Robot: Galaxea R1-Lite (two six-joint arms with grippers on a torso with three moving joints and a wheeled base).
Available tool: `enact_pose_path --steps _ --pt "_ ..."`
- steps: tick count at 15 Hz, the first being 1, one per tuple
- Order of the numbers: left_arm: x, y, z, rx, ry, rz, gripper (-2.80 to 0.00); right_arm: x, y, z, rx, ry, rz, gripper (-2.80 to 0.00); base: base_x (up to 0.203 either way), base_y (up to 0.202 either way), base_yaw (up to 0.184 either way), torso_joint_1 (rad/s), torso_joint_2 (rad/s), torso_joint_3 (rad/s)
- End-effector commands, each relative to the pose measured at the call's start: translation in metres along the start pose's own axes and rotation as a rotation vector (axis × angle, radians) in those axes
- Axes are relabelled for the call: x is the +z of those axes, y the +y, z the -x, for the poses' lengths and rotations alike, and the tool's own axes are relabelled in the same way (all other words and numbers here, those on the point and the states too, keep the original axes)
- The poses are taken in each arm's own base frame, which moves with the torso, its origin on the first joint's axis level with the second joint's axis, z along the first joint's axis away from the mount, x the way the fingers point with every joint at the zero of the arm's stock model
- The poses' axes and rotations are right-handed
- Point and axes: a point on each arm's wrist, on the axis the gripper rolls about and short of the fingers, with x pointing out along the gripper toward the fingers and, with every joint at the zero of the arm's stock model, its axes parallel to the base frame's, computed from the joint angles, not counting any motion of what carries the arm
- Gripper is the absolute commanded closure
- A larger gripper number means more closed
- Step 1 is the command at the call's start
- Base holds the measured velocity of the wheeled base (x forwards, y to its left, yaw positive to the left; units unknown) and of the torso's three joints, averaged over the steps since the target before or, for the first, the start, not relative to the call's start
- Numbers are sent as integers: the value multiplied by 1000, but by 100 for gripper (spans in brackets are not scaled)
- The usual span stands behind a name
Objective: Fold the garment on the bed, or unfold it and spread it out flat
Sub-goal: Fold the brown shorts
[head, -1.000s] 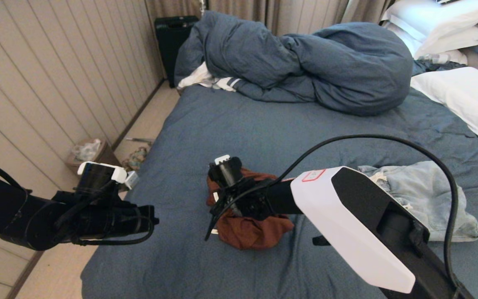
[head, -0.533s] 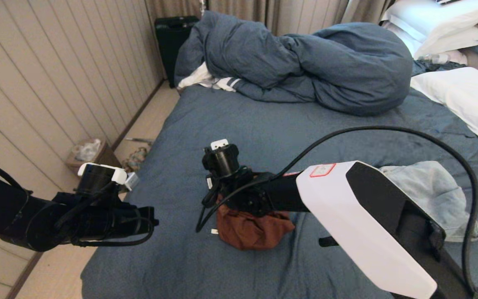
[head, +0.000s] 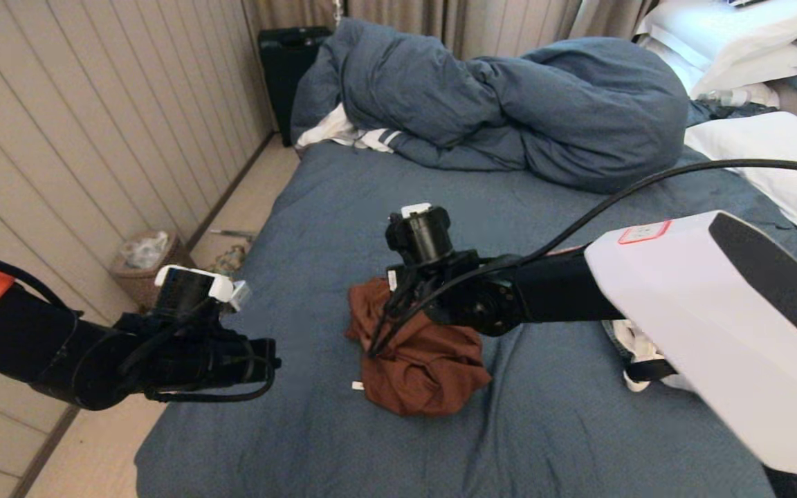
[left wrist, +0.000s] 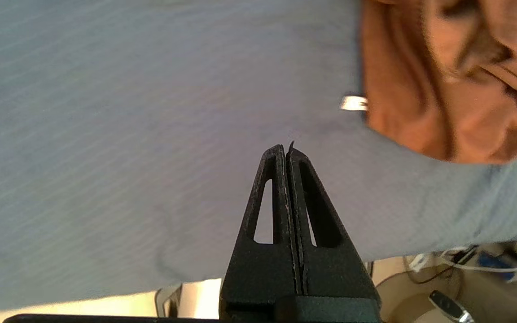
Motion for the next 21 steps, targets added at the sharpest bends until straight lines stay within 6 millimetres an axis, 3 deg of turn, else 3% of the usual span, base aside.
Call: enact_pose_path --steps 1,3,5,6,12,18,21 --pt "-14 -33 -13 -42 43 -80 0 -6 -37 20 -46 56 -15 0 0 0 0 0 0 0" --pt "-31 -67 -24 -60 74 -167 0 -24 -64 22 -62 117 -61 0 0 0 0 0 0 0" --pt "-34 -91 -33 -75 56 -217 0 -23 -87 15 -68 73 -136 0 0 0 0 0 0 0" --pt "-31 -103 -39 -91 47 -233 -280 -21 -94 13 -76 64 -149 0 0 0 0 0 0 0" --pt "-8 -145 -71 -96 8 -267 -280 -9 -114 5 -67 41 -186 0 0 0 0 0 0 0" --pt "-5 -147 -103 -28 -26 -265 -280 -10 -114 2 -65 45 -185 0 0 0 0 0 0 0" --pt "1 -144 -107 -18 -44 -255 -280 -6 -119 0 -64 36 -190 0 0 0 0 0 0 0"
